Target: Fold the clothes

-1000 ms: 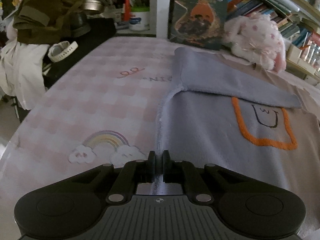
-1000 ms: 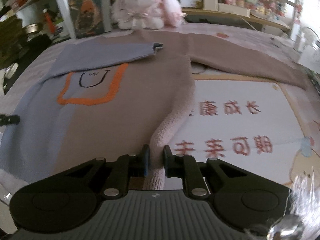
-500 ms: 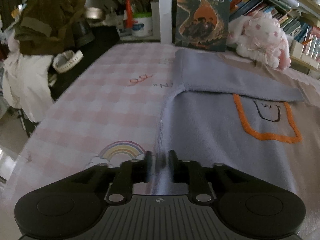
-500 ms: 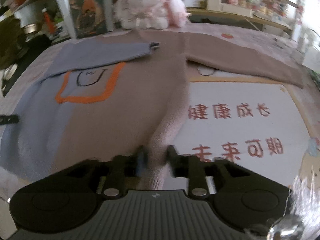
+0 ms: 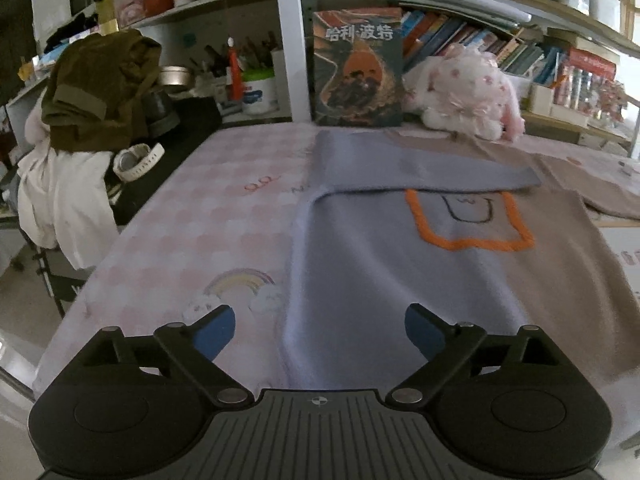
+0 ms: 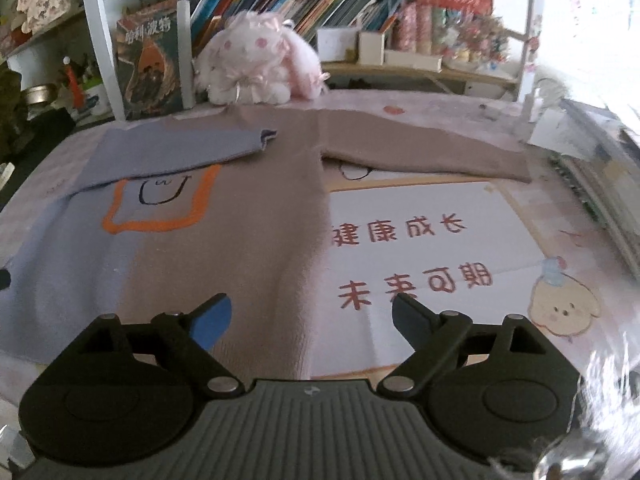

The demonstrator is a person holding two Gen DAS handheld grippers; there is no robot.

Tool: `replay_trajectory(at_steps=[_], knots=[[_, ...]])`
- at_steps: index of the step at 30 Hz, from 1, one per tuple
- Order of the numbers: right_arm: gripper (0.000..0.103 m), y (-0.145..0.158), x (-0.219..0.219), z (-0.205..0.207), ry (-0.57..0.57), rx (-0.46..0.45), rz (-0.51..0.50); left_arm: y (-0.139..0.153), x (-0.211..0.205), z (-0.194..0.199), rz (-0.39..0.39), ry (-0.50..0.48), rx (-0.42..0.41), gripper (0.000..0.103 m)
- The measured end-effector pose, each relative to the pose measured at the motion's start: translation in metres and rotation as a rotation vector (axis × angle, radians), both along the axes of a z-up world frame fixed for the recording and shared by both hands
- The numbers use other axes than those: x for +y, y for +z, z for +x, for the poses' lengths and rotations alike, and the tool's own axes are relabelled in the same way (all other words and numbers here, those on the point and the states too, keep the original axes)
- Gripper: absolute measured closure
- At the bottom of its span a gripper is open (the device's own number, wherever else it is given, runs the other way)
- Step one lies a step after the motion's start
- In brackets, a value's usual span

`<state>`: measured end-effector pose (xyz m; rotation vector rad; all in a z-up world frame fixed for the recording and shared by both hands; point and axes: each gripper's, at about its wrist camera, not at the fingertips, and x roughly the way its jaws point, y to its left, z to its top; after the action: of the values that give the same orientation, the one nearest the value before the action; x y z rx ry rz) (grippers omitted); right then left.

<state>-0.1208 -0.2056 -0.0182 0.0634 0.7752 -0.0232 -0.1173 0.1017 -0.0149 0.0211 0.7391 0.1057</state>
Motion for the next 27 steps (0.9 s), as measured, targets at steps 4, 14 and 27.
replay_trajectory(at_steps=[4, 14, 27], knots=[[0.013, 0.005, 0.004, -0.020, -0.036, -0.024, -0.027, -0.002, -0.004, -0.010, -0.037, -0.037, 0.005, 0.008], [0.013, 0.006, 0.000, -0.054, -0.108, -0.005, -0.059, -0.005, -0.025, -0.023, -0.068, -0.164, 0.015, 0.007], [0.013, 0.000, -0.030, -0.049, -0.136, 0.020, -0.060, -0.009, -0.073, -0.004, -0.064, -0.244, 0.041, 0.007]])
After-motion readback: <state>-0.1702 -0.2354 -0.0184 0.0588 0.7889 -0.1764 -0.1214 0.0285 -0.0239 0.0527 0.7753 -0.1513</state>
